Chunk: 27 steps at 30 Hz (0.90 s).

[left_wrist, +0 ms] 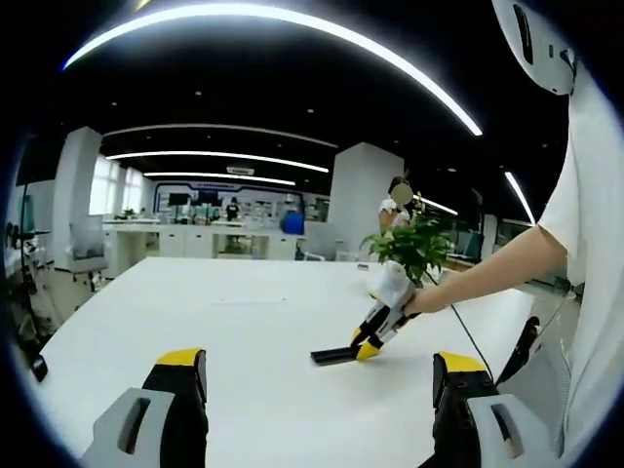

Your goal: Press the specified remote control buttons in sequence, fully releasing each button before pressing the next.

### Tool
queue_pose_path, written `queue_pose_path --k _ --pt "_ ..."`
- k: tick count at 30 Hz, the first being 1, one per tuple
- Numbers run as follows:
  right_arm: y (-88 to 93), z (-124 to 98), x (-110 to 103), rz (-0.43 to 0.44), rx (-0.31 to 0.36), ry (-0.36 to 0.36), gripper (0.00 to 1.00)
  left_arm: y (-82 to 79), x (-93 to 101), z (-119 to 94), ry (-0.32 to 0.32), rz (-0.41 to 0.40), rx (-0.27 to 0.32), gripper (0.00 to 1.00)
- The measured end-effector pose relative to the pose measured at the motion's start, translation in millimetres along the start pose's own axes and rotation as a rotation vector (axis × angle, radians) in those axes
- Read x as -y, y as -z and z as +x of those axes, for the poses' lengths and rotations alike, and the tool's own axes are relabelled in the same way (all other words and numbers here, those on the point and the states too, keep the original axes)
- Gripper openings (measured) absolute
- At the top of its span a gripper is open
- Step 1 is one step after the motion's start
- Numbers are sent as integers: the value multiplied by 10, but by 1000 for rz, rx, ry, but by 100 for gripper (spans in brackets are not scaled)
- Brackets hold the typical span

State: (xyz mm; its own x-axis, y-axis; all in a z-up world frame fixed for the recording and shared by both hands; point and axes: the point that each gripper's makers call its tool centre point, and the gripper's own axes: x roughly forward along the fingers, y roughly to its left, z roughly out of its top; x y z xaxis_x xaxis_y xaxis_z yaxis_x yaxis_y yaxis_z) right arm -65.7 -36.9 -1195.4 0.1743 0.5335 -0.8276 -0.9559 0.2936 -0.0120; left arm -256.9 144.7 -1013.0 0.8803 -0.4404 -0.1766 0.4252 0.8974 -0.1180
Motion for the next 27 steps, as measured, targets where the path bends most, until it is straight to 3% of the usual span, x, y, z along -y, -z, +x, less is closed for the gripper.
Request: queue_pose_path --k 4,8,10,13,17,21,27 --pt "-70 -13 -56 151 104 45 31 -26 -14 -3 -3 -25 23 99" --pt "-87 -15 0 286 205 106 48 32 -33 -11 -8 -27 7 99" --pt "-57 -46 54 405 271 144 55 58 -48 -20 -14 -28 1 99" --pt "-29 -133 112 484 347 204 63 71 -56 -28 -18 -36 2 99" --pt "-20 -309 82 517 412 267 73 111 -74 -36 -27 -39 -2 99" --pt "50 -453 13 532 436 315 82 134 -67 -39 -21 -43 -5 99" --pt "129 -768 -270 558 489 375 89 164 -45 -71 -29 -61 10 99"
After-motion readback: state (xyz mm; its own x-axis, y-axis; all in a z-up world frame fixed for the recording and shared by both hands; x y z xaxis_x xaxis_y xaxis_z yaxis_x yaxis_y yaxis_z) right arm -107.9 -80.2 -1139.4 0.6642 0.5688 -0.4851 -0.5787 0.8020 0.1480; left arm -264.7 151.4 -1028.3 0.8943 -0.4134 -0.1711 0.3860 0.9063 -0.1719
